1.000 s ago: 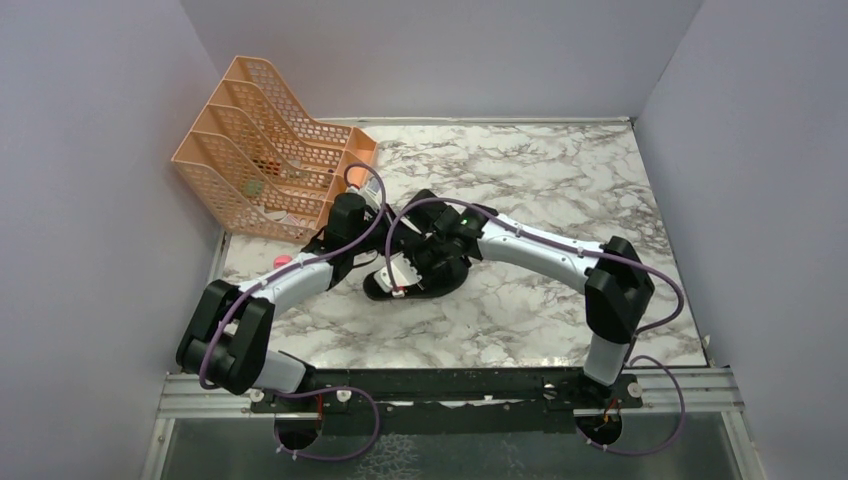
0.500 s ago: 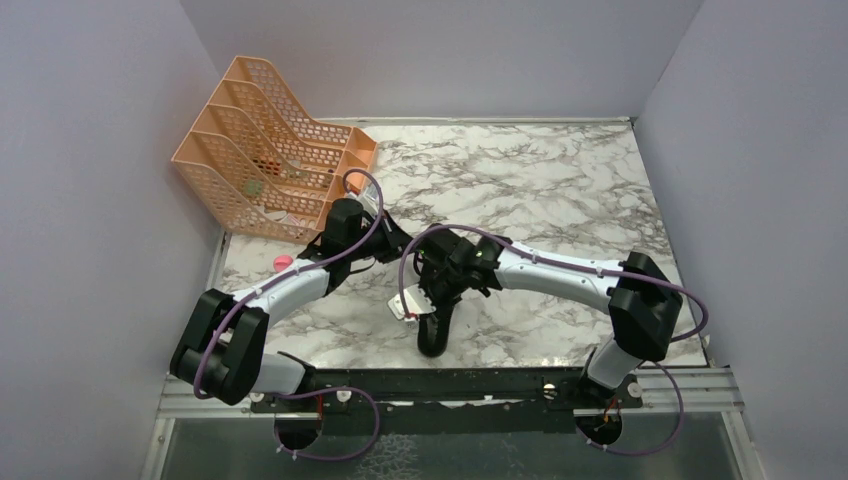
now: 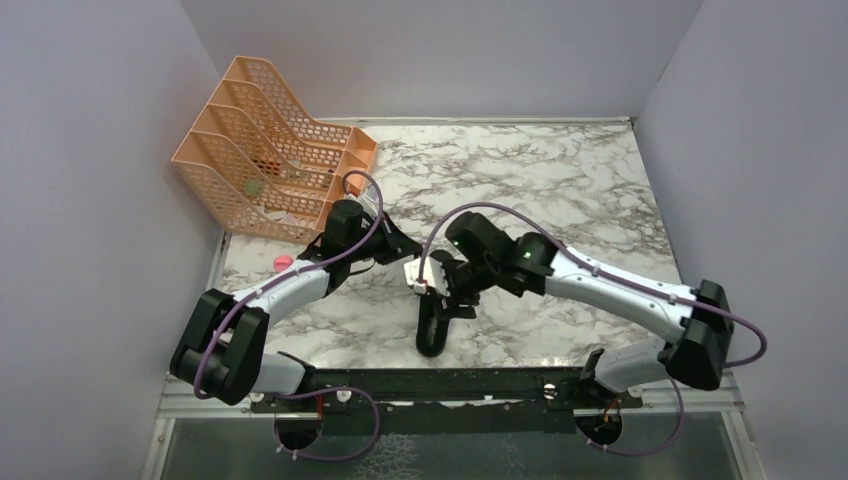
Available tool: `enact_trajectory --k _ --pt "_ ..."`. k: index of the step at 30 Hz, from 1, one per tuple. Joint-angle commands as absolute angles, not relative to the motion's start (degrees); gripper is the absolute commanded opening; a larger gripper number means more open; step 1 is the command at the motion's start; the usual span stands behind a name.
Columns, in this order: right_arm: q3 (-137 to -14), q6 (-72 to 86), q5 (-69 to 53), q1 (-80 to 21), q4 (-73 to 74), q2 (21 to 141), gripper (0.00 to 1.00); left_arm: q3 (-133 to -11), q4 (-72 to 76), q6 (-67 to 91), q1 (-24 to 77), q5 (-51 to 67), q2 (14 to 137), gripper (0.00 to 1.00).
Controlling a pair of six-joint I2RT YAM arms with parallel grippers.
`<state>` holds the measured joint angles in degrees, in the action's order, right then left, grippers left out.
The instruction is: Tie the shoes
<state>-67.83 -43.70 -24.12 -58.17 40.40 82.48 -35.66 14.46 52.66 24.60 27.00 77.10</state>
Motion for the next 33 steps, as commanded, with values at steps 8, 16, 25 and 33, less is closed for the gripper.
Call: enact_trajectory --k 8,16,25,33 --pt "-57.9 29.4 -20.0 -43.8 25.7 73.6 0.65 -35.9 14.1 51.2 24.7 28.7 77.6 0.00" --pt "-73.9 41.1 -24.3 -43.2 42.4 89.8 0.51 -36.3 12.1 51.2 25.0 28.2 77.1 0.00" --pt "-74.5 48.4 -17.8 -50.6 43.8 94.9 0.48 -36.0 11.5 51.1 25.0 27.7 77.0 0.00" --pt "-75.6 49.8 -9.3 -54.8 45.9 98.7 0.46 -36.1 10.8 50.8 25.0 28.4 76.9 0.00"
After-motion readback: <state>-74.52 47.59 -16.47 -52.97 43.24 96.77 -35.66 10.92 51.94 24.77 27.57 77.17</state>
